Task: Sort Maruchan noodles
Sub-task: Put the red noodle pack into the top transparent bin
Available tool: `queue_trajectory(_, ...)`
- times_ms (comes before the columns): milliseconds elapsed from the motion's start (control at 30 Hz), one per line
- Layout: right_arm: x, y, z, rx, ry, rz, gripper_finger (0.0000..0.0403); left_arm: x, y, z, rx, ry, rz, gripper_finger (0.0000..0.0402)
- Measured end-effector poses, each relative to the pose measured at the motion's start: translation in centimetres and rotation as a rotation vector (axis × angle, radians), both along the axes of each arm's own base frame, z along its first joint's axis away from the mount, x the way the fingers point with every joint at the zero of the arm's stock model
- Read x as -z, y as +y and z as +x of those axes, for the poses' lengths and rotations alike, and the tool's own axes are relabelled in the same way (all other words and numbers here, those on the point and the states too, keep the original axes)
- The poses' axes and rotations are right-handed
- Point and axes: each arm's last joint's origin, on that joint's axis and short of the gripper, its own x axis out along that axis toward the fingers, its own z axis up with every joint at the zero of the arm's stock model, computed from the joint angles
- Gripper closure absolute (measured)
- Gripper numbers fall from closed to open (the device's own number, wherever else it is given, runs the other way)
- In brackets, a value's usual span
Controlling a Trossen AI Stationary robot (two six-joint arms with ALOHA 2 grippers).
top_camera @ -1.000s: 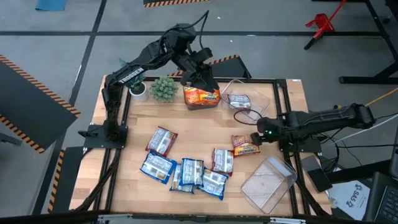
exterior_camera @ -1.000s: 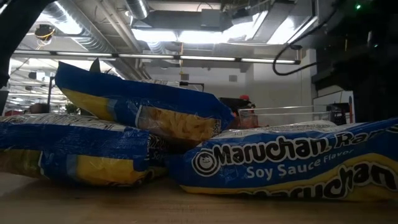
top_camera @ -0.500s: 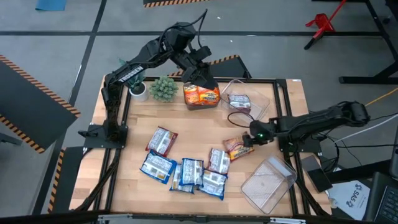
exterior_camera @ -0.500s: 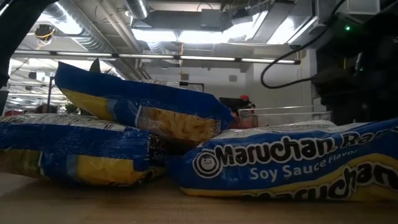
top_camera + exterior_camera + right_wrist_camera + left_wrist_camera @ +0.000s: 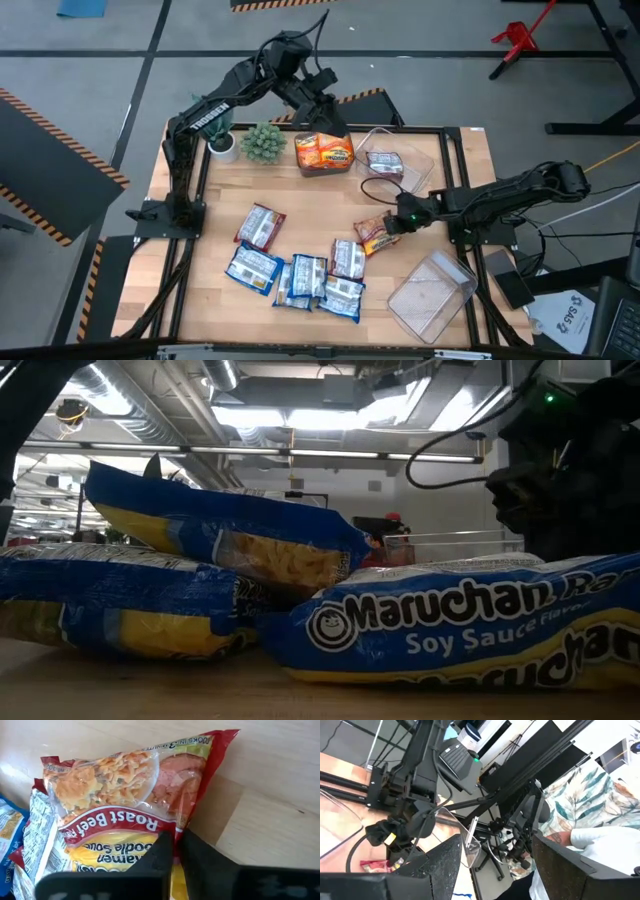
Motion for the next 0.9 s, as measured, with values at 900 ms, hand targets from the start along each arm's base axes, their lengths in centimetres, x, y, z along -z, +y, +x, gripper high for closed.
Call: queue_trajectory(900, -7.4, -0.4, 3.7, -0.051, -0.148, -0.246, 0.0403, 15.1, 1.7, 2.7, -0.106, 0.395, -0.038, 0.0164)
